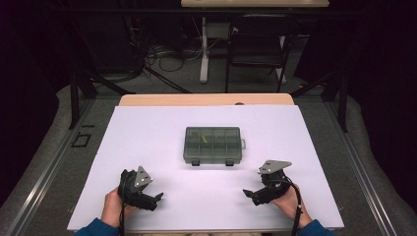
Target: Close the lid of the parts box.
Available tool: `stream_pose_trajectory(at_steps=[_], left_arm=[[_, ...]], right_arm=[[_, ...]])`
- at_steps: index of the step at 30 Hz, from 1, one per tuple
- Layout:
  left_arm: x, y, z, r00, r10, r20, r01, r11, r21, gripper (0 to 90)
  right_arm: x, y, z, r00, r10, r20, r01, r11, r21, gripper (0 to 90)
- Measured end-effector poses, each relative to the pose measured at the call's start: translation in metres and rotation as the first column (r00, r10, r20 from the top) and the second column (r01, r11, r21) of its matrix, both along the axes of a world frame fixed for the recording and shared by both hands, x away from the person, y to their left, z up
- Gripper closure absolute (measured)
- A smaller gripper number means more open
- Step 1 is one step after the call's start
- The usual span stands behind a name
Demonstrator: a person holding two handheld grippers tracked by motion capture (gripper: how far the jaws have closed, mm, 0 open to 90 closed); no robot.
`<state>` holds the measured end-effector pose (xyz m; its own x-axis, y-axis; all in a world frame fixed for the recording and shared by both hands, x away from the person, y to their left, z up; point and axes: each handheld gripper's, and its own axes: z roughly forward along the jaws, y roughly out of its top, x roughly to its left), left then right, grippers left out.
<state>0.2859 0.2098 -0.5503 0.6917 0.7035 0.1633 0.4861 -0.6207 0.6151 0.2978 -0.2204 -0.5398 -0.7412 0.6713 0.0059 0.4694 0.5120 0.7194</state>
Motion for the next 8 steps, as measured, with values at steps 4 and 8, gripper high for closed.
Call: stream_pose_trajectory(at_steps=[4, 8], left_arm=[[-0.0013, 0.0010, -0.0013, 0.9997, 0.020, 0.013, -0.020, 0.9998, 0.005, 0.0], [-0.0022, 0.0019, -0.0003, 0.9991, 0.031, 0.028, -0.031, 0.9994, -0.016, 0.0]], right_arm=[[-0.0029, -0.0012, -0.0022, 0.9999, -0.005, -0.009, 0.005, 1.000, -0.001, 0.0], [-0.0049, -0.0022, -0.0039, 0.9999, -0.010, 0.009, 0.009, 1.000, 0.027, 0.0]])
